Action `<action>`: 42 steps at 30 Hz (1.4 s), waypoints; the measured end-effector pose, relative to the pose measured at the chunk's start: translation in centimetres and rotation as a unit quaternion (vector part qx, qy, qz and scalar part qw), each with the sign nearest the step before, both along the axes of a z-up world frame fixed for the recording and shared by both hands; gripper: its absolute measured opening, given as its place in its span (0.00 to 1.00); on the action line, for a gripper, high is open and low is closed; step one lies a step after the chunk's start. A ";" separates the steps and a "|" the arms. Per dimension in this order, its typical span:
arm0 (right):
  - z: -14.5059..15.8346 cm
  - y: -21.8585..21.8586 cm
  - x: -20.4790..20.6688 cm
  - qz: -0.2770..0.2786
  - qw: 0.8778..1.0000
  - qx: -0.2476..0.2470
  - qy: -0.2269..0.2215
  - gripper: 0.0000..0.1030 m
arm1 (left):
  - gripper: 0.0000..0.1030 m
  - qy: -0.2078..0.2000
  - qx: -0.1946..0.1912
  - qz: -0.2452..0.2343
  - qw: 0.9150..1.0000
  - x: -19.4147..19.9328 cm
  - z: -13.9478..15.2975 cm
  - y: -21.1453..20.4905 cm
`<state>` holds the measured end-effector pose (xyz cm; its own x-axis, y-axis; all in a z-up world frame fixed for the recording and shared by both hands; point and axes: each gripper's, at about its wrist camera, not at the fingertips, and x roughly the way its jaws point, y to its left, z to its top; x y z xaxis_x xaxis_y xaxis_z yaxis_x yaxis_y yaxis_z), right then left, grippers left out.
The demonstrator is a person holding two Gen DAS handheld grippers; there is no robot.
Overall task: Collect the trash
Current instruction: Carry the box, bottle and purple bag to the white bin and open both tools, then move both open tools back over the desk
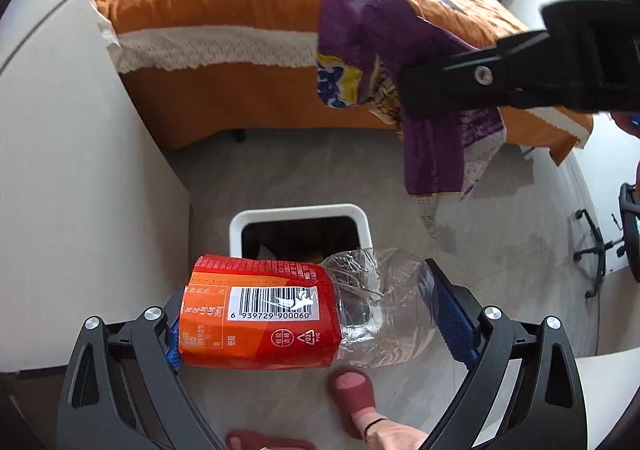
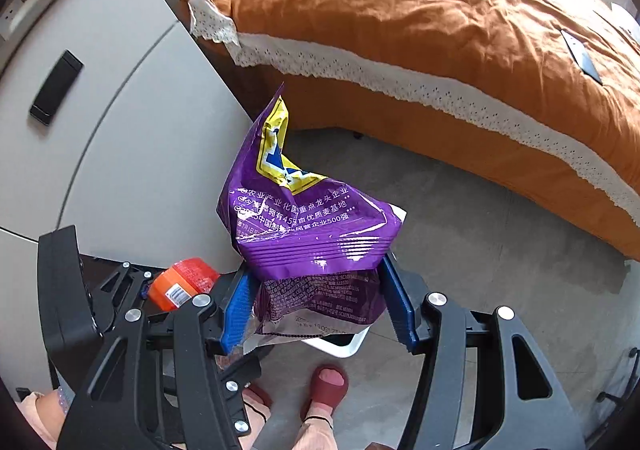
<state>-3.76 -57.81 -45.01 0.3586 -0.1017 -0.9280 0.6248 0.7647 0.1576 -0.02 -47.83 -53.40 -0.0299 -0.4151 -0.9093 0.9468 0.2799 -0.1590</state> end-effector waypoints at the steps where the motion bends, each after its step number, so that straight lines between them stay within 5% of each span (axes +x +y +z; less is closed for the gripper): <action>1: -1.7 -0.1 0.3 0.006 1.000 0.005 0.007 0.57 | 0.90 0.001 0.003 -0.004 1.000 0.0 -1.1 -0.3; 6: -7.0 -1.3 0.7 0.023 0.999 0.023 0.028 0.57 | 0.95 0.027 0.020 -0.014 0.999 -0.3 -6.0 -0.9; 12: -10.7 -1.2 1.1 0.046 0.997 0.035 0.053 0.57 | 0.95 0.042 0.027 -0.016 0.999 -0.3 -8.2 -0.9; 14: -11.5 -0.6 1.2 0.053 0.996 0.043 0.058 0.62 | 0.95 0.037 0.027 -0.014 0.999 -0.4 -8.5 -0.8; 16: -12.4 -0.6 1.5 0.057 0.995 0.041 0.067 0.84 | 0.95 0.043 0.026 -0.008 0.999 0.0 -8.7 -0.7; 18: -13.0 -0.4 1.6 0.059 0.995 0.044 0.072 0.92 | 0.95 0.043 0.027 -0.004 0.999 0.2 -9.0 -0.4; 25: -13.7 0.0 2.0 0.051 0.994 0.052 0.077 0.95 | 0.95 0.039 0.034 0.004 0.999 1.2 -9.5 0.2; 34: -12.1 1.1 2.0 0.044 0.995 0.047 0.078 0.95 | 0.95 0.032 0.018 0.017 0.999 1.8 -6.6 1.4; 42: -6.1 3.0 0.5 0.023 0.997 0.051 0.053 0.95 | 0.95 0.026 -0.027 0.037 0.999 1.6 1.3 3.1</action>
